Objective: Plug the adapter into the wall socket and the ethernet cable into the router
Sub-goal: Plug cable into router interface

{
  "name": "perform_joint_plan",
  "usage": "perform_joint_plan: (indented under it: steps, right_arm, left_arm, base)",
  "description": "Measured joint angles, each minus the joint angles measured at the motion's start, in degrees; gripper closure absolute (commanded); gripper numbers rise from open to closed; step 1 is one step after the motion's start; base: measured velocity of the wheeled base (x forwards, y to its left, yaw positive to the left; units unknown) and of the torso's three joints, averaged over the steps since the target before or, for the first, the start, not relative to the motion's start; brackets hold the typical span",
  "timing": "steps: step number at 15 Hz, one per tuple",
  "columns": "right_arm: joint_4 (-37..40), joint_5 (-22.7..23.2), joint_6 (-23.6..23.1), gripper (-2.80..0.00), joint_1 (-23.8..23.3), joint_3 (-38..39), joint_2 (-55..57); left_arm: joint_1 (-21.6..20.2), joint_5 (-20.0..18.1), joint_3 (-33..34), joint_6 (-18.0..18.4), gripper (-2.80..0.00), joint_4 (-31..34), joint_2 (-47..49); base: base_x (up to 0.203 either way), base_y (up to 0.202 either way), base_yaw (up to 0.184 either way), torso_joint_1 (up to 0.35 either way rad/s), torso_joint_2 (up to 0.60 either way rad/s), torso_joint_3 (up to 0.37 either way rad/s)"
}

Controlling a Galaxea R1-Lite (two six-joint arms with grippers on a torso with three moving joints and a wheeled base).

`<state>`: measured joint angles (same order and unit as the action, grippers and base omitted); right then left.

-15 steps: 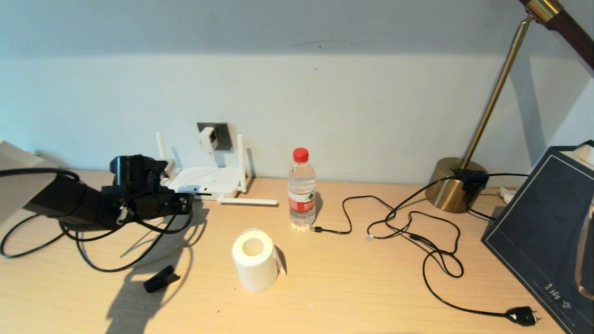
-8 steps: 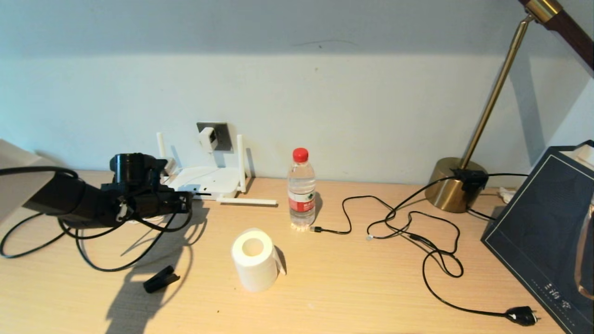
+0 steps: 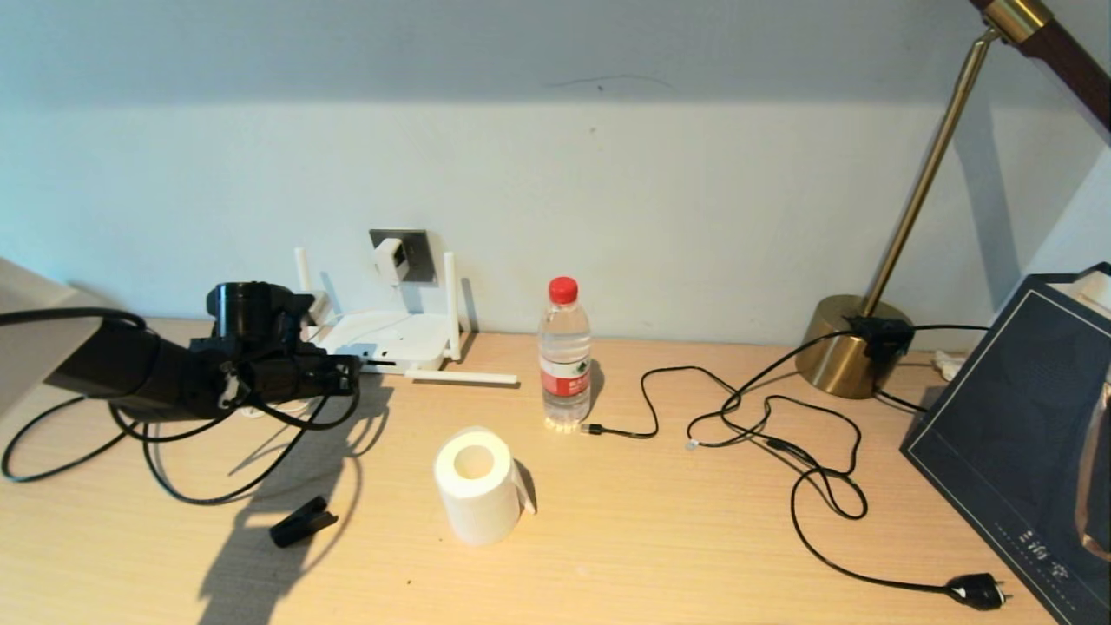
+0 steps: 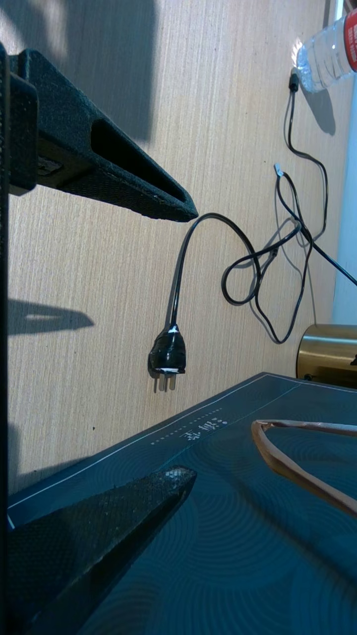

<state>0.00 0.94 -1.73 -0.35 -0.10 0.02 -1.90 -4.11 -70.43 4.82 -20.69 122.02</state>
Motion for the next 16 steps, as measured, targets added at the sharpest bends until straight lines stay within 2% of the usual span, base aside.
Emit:
perform_joint_plan:
  steps: [16]
  right_arm:
    - [0.00,0.02,-0.02,-2.80,0.00,0.00,0.00]
  left_arm:
    - [0.00,0.01,-0.83,0.00,0.00,-0.19,0.80]
  base:
    - [0.000,0.000,0.000,0.000,0.00,0.000]
